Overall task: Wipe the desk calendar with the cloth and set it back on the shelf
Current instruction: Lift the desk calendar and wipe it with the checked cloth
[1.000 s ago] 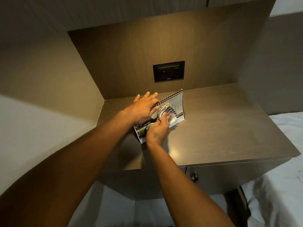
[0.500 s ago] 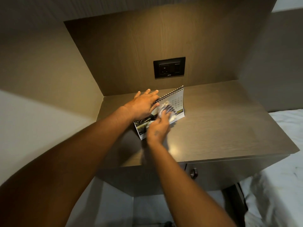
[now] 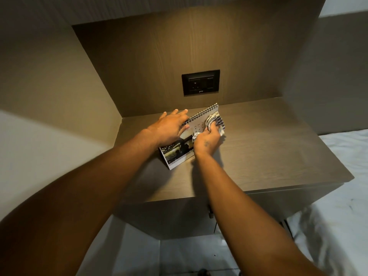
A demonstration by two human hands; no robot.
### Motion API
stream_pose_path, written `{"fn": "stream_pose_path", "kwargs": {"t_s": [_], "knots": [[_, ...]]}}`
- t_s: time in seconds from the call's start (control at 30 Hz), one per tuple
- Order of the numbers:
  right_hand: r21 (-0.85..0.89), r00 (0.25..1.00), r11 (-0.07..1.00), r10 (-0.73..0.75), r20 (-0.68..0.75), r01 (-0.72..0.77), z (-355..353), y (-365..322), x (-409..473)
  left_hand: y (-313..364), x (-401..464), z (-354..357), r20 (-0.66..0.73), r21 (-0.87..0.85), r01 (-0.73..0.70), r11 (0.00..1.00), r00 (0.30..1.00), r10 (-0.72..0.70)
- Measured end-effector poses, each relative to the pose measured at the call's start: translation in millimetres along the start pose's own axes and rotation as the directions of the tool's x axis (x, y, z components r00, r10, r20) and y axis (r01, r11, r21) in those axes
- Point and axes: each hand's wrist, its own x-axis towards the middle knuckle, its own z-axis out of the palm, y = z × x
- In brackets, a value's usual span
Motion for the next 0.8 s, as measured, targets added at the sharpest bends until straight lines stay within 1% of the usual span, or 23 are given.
{"fn": "stream_pose_path", "kwargs": {"t_s": [0.07, 0.13, 0.23, 0.37, 0.47, 0.5, 0.57, 0.6, 0.67, 0.77, 0.8], "knots": [[-0.006, 1.000, 1.000, -0.017, 0.027, 0.017, 6, 8, -20, 0, 0, -1, 0.005, 0.000, 0.006, 1.000, 1.000, -0.006], [-0.083, 0.997, 0.996, -0.031, 0.075, 0.037, 13, 24, -49, 0, -1, -1, 0.010, -0.002, 0.006, 1.000, 1.000, -0.006], [-0.069, 0.992, 0.997, -0.019, 0.128, 0.028, 16, 32, -73, 1, -2, -1, 0.005, -0.004, 0.000, 1.000, 1.000, 0.000], [-0.057, 0.996, 0.996, -0.060, 0.064, 0.064, 12, 14, -47, 4, -2, -3, 0.013, 0.013, 0.015, 1.000, 1.000, -0.015], [-0.020, 0.998, 0.999, -0.038, 0.053, 0.039, 8, 0, -8, 5, -2, -3, 0.019, 0.014, 0.026, 1.000, 0.999, -0.026], [-0.006, 0.999, 0.999, -0.033, 0.030, 0.033, 7, -4, 2, 4, -3, -3, 0.019, 0.008, 0.030, 1.000, 0.999, -0.030], [-0.026, 0.999, 0.999, -0.047, -0.023, 0.047, 7, -8, 9, 3, -2, -3, 0.015, 0.000, 0.032, 1.000, 0.999, -0.032], [-0.044, 0.999, 0.998, -0.045, -0.023, 0.044, 7, -7, 5, 3, -2, -3, 0.012, -0.004, 0.030, 1.000, 0.999, -0.030], [-0.034, 0.999, 0.999, -0.035, 0.019, 0.036, 9, 7, -19, 2, -1, -3, 0.008, -0.006, 0.027, 1.000, 1.000, -0.027], [-0.142, 0.988, 0.989, -0.020, 0.156, 0.042, 11, 42, -71, 1, 0, -3, 0.016, -0.008, 0.025, 1.000, 1.000, -0.025], [-0.152, 0.982, 0.987, -0.018, 0.190, 0.047, 10, 49, -83, 1, 0, -4, 0.019, -0.012, 0.025, 1.000, 1.000, -0.025]]}}
